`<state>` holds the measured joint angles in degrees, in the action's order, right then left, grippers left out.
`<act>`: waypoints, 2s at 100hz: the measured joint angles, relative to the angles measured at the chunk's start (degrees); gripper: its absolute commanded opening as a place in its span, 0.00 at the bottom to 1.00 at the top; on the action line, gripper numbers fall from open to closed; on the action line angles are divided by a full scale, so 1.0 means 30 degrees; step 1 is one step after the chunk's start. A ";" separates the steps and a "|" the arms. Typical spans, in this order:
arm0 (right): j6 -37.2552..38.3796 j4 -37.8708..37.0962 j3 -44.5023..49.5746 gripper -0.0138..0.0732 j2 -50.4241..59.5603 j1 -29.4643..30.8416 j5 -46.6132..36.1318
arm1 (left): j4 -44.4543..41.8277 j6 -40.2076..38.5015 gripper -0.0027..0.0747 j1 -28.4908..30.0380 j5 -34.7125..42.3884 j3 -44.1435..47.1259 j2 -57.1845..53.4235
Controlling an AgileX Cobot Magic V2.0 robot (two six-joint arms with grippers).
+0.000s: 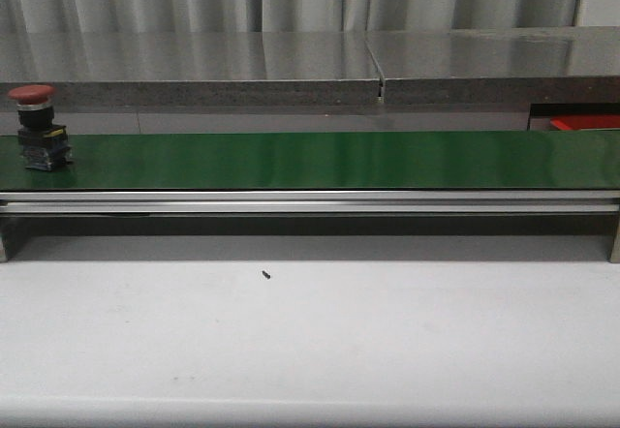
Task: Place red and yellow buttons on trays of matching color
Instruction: 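Move the left gripper back over a yellow push-button, then close the left gripper on the yellow push-button and lift it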
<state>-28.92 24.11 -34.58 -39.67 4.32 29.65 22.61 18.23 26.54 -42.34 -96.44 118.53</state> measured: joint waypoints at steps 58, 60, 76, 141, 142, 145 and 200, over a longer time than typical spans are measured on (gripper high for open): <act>0.0000 0.0000 0.0000 0.02 0.0000 0.0000 0.0000 | -0.1350 -0.0333 0.88 0.0000 -0.0818 -0.4860 0.4320; 0.0000 0.0000 0.0000 0.02 0.0000 0.0000 0.0000 | -0.1351 -0.0333 0.88 0.0027 -0.0818 -0.4869 0.4364; 0.0000 0.0000 0.0000 0.02 0.0000 0.0000 0.0000 | -0.1471 -0.0361 0.84 0.0027 -0.0781 -0.4917 0.4665; 0.0000 0.0000 0.0000 0.02 0.0000 0.0000 0.0032 | -0.1753 -0.0404 0.02 0.0027 -0.0099 -0.4946 0.4650; 0.0000 0.0000 0.0000 0.02 0.0000 0.0000 0.0032 | -0.1753 -0.0404 0.01 0.0027 -0.0092 -0.4946 0.4563; 0.0000 0.0000 0.0000 0.02 0.0000 0.0000 0.0032 | -0.1753 -0.0404 0.01 0.0027 -0.0302 -0.4946 0.4426; 0.0000 0.0000 0.0000 0.02 0.0000 0.0000 0.0032 | 0.0454 -0.0304 0.01 -0.2336 -0.3234 -0.1673 -0.3916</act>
<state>-28.92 24.11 -34.58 -39.67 4.32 29.75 23.97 17.31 19.54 -52.04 -101.46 106.78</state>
